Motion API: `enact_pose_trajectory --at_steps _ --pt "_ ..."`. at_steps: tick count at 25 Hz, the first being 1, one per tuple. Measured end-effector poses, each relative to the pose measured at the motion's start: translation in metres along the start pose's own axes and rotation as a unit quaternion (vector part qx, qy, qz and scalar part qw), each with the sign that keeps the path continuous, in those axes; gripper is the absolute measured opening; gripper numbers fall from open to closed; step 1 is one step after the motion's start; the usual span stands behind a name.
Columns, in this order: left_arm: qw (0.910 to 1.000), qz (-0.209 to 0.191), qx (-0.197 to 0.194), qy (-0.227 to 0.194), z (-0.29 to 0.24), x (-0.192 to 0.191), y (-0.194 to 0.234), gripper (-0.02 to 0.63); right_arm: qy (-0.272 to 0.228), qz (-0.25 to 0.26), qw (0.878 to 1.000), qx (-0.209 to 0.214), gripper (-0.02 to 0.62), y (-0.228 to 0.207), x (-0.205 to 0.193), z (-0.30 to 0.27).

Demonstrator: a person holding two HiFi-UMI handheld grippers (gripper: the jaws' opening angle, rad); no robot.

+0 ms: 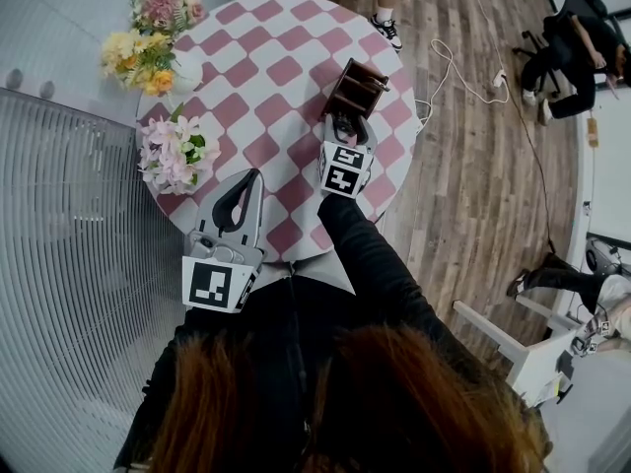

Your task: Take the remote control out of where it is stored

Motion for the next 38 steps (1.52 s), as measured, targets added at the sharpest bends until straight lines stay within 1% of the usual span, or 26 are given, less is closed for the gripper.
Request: enact_pose_trajectory --at_steps 5,6,7,19,27,34,38 --pt "1.0000 0.003 0.003 0.000 0.000 0.000 0.002 0.009 0.009 0.000 1.000 0.002 0.249 -0.003 -0.002 -0.005" --pt "1.0000 0.003 0.004 0.000 0.000 0.000 0.003 0.009 0.011 0.001 1.000 0.003 0.238 -0.003 -0.003 -0.005" --pt "1.0000 0.003 0.004 0.000 0.000 0.000 0.004 0.009 0.012 0.004 1.000 0.003 0.215 -0.003 -0.003 -0.005" --pt "1.0000 0.006 0.001 -0.002 -0.002 -0.002 0.007 0.009 -0.002 0.045 0.999 0.014 0.192 -0.002 0.003 0.003" --pt "1.0000 0.007 -0.004 -0.006 -0.003 -0.001 0.004 0.009 -0.032 0.070 0.996 0.043 0.187 0.004 0.019 0.021" --pt "0.9999 0.006 -0.009 -0.009 -0.004 0.000 -0.002 0.009 -0.066 0.098 0.990 0.071 0.186 0.010 0.036 0.041" --pt "0.9999 0.006 -0.009 -0.011 -0.005 0.001 -0.004 0.009 -0.085 0.095 0.988 0.083 0.184 0.011 0.048 0.054"
Point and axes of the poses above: the fingertips, and each gripper's own axes: z backward along the fingers, y to its left, x out of its top, the point moved 1 cm from there along z, backward along the fingers, and after that the axes turned 7 degrees about -y, right-handed, at the moved point
